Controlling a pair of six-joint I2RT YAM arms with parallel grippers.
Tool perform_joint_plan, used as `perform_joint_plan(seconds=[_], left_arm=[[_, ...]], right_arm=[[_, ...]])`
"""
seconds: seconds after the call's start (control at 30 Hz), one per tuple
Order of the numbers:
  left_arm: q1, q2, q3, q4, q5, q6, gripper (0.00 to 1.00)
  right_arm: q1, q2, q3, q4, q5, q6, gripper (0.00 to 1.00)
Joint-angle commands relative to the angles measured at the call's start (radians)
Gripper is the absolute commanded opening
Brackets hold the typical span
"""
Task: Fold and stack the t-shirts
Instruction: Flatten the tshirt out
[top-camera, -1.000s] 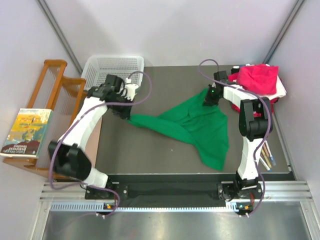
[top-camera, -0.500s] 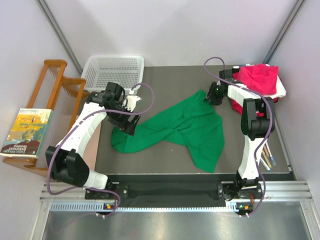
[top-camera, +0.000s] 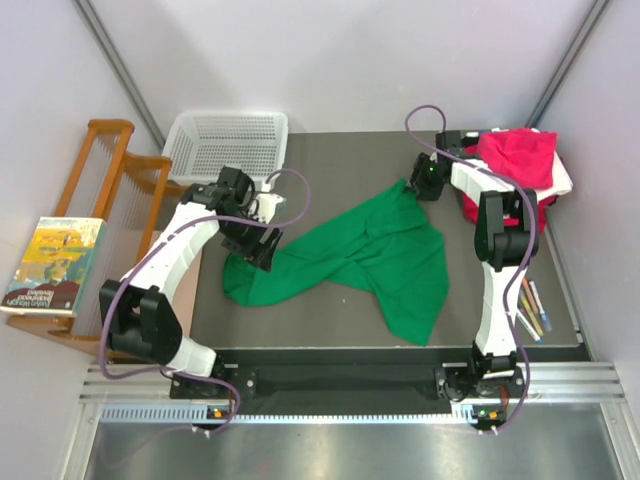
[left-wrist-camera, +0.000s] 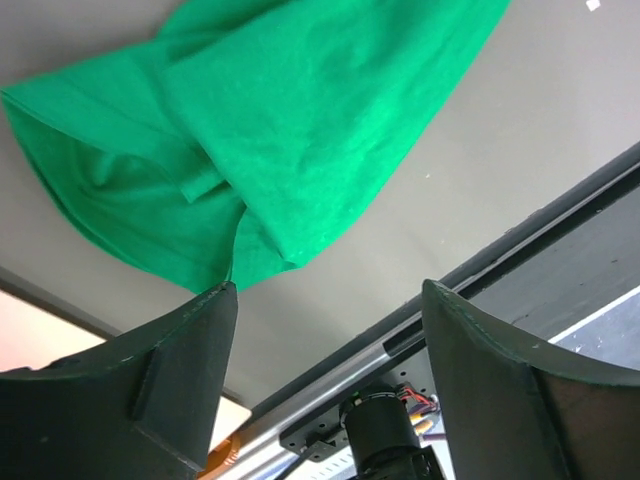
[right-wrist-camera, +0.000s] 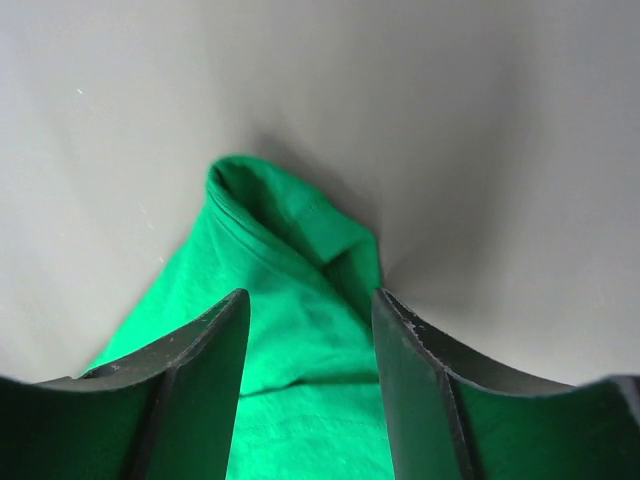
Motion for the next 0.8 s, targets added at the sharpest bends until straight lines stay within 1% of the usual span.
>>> perform_joint_plan(seconds=[0.0,0.1,0.13,0.2,0.23,0.33,0.4,0.53,0.67,0.77], left_arm=[[0.001,0.041,-0.061,0.064,-0.03,-0.041,0.75],[0.001,0.073,-0.111,0.08,-0.066,-0.066,0.73],[0.001,0.087,-0.123,0.088,-0.078,-0.067,0.72],[0.001,0.095,-0.16,0.106,-0.09,-0.082,0.71],[0.003,0.101,-0.169,0.122,-0.096,-0.086,0.71],[0.019,0.116,-0.189,0.151,-0.126,-0.092,0.71],[0.055,0.124,-0.184,0.165,-0.13,-0.087,0.72],[0.107,0.168,-0.137,0.189,-0.104,-0.089,0.73],[0.116,0.2,-0.092,0.254,-0.101,-0.128,0.72],[0.116,0.249,-0.068,0.3,-0.106,-0.161,0.7]], right_arm=[[0.005,0.022,0.069,0.001,-0.021,-0.018,0.51],[0.005,0.017,0.046,0.011,-0.025,-0.019,0.31],[0.005,0.011,0.04,0.013,-0.019,-0.019,0.18],[0.005,0.002,0.014,0.028,-0.017,-0.019,0.03],[0.005,-0.001,0.009,0.027,-0.017,-0.019,0.01],[0.005,-0.01,-0.011,0.039,-0.022,-0.019,0.0],[0.005,-0.015,-0.023,0.045,-0.025,-0.019,0.0],[0.005,-0.021,-0.039,0.057,-0.036,-0.016,0.0],[0.007,-0.021,-0.046,0.061,-0.044,-0.018,0.0],[0.005,-0.024,-0.054,0.067,-0.047,-0.018,0.0]])
